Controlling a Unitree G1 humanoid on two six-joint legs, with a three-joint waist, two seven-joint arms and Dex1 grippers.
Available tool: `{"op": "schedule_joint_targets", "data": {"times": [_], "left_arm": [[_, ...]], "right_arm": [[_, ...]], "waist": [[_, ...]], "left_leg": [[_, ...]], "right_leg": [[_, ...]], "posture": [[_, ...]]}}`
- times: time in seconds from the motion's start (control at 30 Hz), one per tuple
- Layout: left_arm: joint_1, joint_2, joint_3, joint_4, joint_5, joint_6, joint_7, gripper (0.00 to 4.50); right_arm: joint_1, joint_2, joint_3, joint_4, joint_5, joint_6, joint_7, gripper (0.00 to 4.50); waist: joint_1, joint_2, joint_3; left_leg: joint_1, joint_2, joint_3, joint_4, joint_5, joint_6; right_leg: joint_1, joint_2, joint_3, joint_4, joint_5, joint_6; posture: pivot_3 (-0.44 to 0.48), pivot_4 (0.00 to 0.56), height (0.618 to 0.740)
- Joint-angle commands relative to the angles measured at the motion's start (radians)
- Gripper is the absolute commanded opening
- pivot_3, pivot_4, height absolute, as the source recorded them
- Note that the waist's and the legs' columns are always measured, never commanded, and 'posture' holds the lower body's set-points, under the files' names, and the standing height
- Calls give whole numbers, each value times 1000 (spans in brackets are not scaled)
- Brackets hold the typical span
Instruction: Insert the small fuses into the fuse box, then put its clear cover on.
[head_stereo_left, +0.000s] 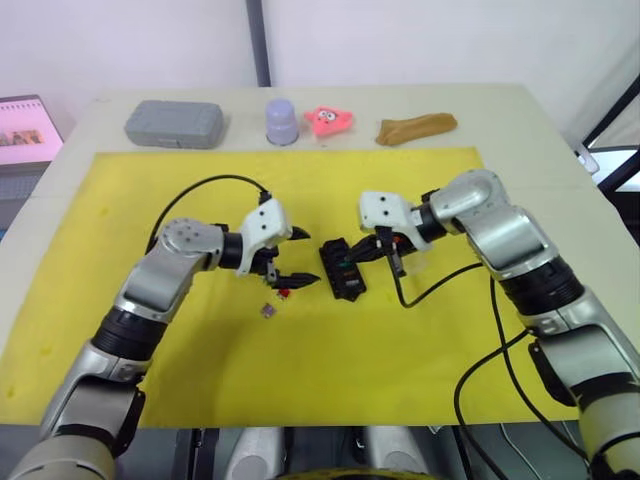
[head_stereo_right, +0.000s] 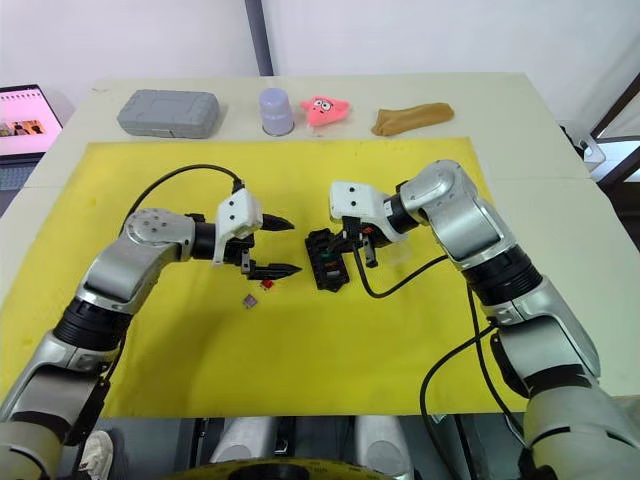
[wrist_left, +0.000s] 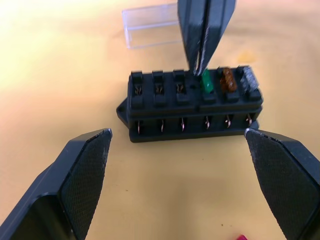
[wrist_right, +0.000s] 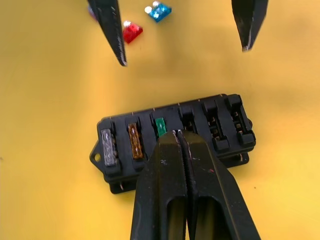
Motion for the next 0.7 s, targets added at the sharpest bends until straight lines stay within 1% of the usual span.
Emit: {"op": "schedule_joint_targets", "data": {"times": [0.03, 0.1, 0.17, 0.23, 0.33, 0.43, 0.47, 0.5, 0.57, 0.6, 0.7], "left_arm": [[14, 67, 120, -63, -93, 51, -36, 4500], [40, 118, 166, -81, -121, 75, -48, 4500], [83, 179, 209, -101, -139, 87, -67, 4500], [136, 240, 252, -115, -151, 93, -84, 4500], [203, 311, 289, -120, -146, 93, -95, 4500], [305, 413, 347, -98, -139, 78, -147, 4500], [329, 435, 362, -84, -135, 67, -155, 4500], [345, 449, 374, -72, -133, 58, -159, 4500], [376, 467, 398, -48, -127, 35, -162, 4500], [388, 471, 402, -40, -125, 27, -161, 4500], [413, 475, 409, -29, -122, 12, -160, 4500]], "right_arm": [[26, 3, -180, -119, 105, -21, -72, 47], [90, -30, -226, -142, 104, -91, -95, 47], [147, -110, -240, -150, 84, -134, -65, 47], [191, -188, -269, -148, 102, -142, -29, 47], [238, -296, -330, -107, 149, -146, 33, 790], [280, -400, -410, -63, 185, -146, 73, 2271], [299, -429, -423, -49, 186, -162, 87, 2741], [315, -451, -432, -35, 186, -176, 96, 3308], [343, -479, -444, -10, 180, -194, 95, 4186], [353, -489, -445, 11, 176, -201, 95, 4436], [370, -508, -447, 46, 174, -202, 97, 4436]], "waist": [[1, 0, 0], [4, 0, 0], [8, 0, 0], [9, 0, 0], [7, 0, 1], [4, 0, 1], [3, 1, 1], [4, 1, 1], [4, 1, 1], [4, 1, 1], [4, 2, 2]], "left_leg": [[0, 0, 0, 0, 0, 0], [0, 1, -1, -1, 0, 0], [0, 0, -1, 0, 0, 0], [1, -1, 0, 0, 0, 0], [1, -1, 1, 0, -1, 1], [1, 0, 1, -1, -1, 2], [2, 1, 1, -1, -2, 3], [2, 1, 1, -2, -3, 4], [3, 2, 1, -2, -4, 8], [3, 2, 1, -2, -4, 8], [3, 2, 1, -1, -5, 8]], "right_leg": [[0, 0, 0, 0, 0, 0], [0, 0, -1, 0, 0, 0], [2, 0, -1, -1, 0, 0], [3, -1, -1, -2, 0, 0], [2, -2, 0, -2, 0, 0], [3, 0, 0, -2, 0, 0], [2, 0, 0, -2, 0, 0], [3, 0, 0, -2, 0, 0], [3, 1, 0, -2, 0, 0], [4, 1, 0, -2, 0, 0], [4, 1, 0, -2, 0, 0]], "posture": [[0, 150, 740], [0, 150, 740], [0, 150, 740], [0, 150, 740], [0, 150, 740], [0, 150, 740], [0, 150, 740], [0, 150, 740], [0, 150, 740], [0, 150, 740], [0, 150, 740]]}}
